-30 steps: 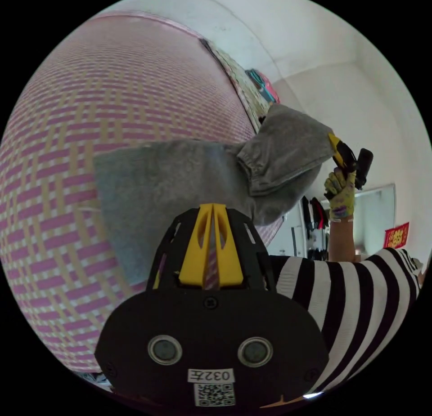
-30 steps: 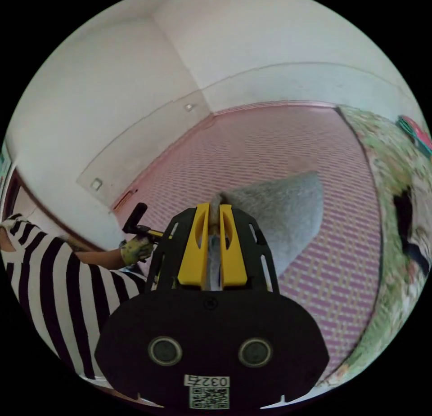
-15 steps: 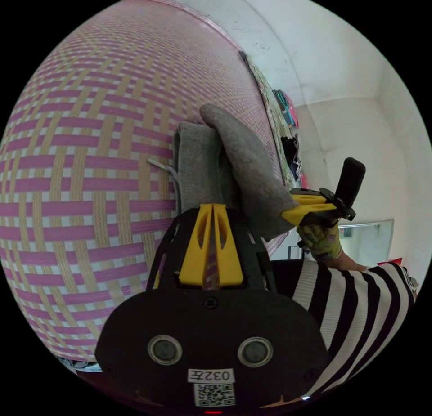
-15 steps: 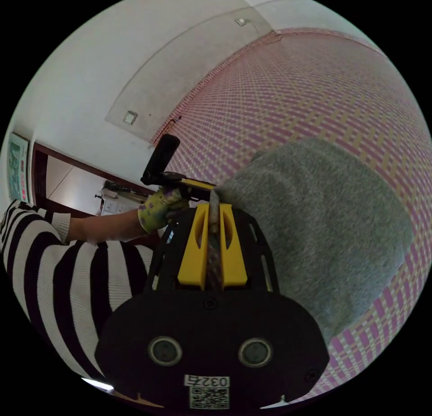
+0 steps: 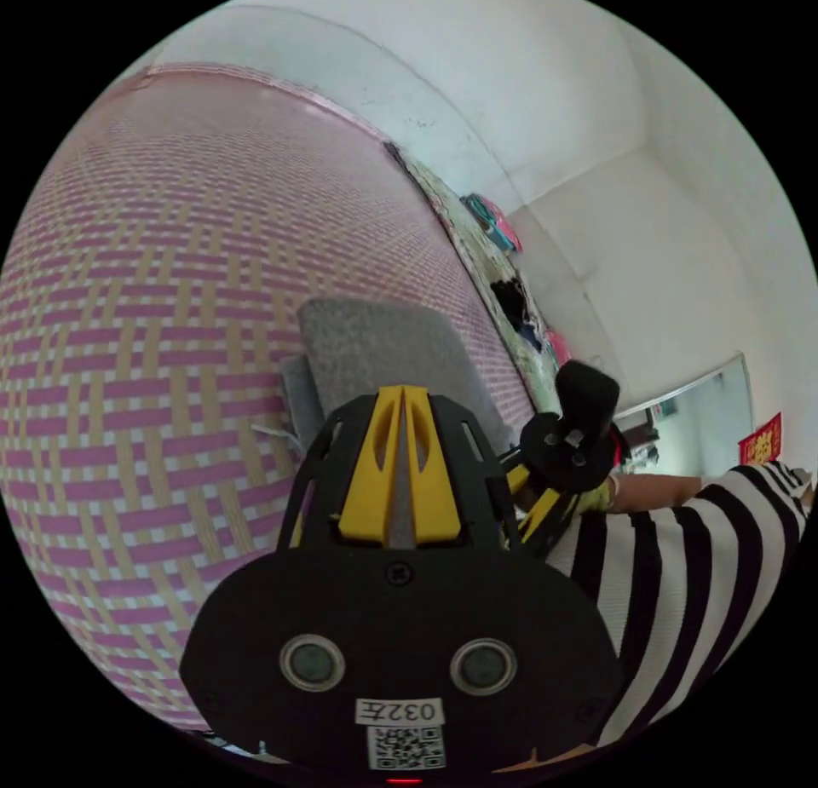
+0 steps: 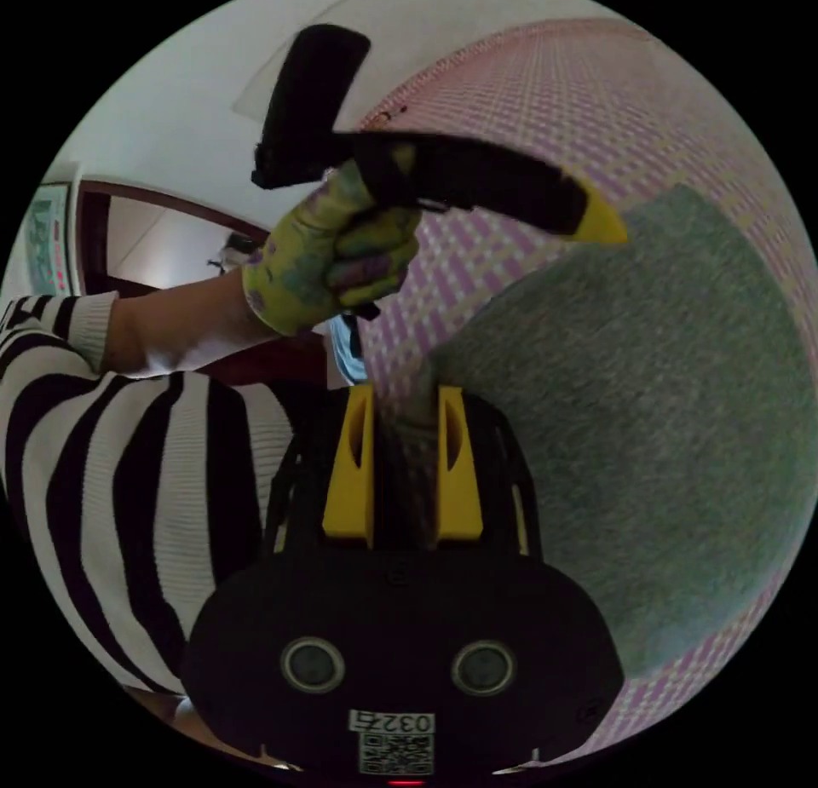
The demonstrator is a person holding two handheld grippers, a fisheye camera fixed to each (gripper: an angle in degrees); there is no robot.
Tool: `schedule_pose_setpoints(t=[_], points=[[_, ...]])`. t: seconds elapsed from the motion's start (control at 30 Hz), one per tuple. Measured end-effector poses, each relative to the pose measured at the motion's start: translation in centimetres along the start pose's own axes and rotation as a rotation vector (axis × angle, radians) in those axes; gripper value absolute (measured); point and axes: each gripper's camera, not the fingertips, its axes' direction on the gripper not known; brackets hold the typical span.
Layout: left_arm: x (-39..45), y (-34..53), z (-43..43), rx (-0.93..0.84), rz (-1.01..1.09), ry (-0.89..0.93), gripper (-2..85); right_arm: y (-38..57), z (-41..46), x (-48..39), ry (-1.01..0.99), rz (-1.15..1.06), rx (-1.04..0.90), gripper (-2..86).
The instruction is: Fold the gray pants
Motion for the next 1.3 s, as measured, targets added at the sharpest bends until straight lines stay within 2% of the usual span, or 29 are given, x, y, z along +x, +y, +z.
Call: schedule_pose_setpoints(t=[0.1,0.17,0.27,0.4,0.47,0.57,0.7,0.8,0.87,0.93,1.03,1.1,1.17,1.3], points=[[1.5,-0.2,2.8,-0.141,0.097,-0.089,3.0,2.3,-4.3,0.1,-0.001,0.035,0.242,8.6],[1.2,0.0,4.9,-0.268,0.133,-0.213,1.4,6.6,-7.6,1.1,0.008,0.144,0.446,7.0],[0.6,0.0,5.9,-0.308,0.185,-0.187,-0.6,13.9,-9.3,3.1,0.111,0.365,0.596,5.1],[0.6,-1.1,6.4,-0.385,0.189,-0.139,-0.9,21.5,-8.2,4.8,0.195,0.611,0.615,5.4],[2.6,-2.1,5.6,-0.329,0.195,-0.103,-0.9,24.0,-7.0,4.8,0.210,0.676,0.622,6.0],[7.5,-4.7,6.6,-0.257,0.260,0.016,-0.9,24.4,-5.7,4.5,0.253,0.689,0.616,7.2],[13.9,-8.1,13.4,-0.382,0.397,-0.006,-0.9,23.3,-5.1,4.5,0.269,0.655,0.666,8.1],[15.7,-10.6,19.2,-0.477,0.338,-0.042,-0.9,21.5,-4.6,4.7,0.286,0.612,0.613,8.4],[15.2,-11.9,22.0,-0.499,0.226,-0.048,-0.9,20.4,-4.4,4.3,0.334,0.594,0.586,4.8],[14.9,-12.1,22.9,-0.489,0.166,-0.042,-0.9,19.9,-4.7,3.4,0.404,0.603,0.566,0.2],[14.7,-11.7,23.6,-0.504,0.143,-0.071,-0.9,20.2,-5.9,-0.3,0.497,0.545,0.619,-0.8],[14.5,-11.3,24.0,-0.525,0.136,-0.026,-0.9,20.7,-5.6,-1.2,0.500,0.540,0.606,-0.9],[14.7,-10.8,24.5,-0.542,0.135,-0.003,-0.9,21.3,-3.3,0.6,0.452,0.599,0.490,-1.0],[17.4,-10.3,23.2,-0.523,0.241,-0.048,-0.9,22.9,-4.8,0.6,0.387,0.631,0.603,-1.0]])
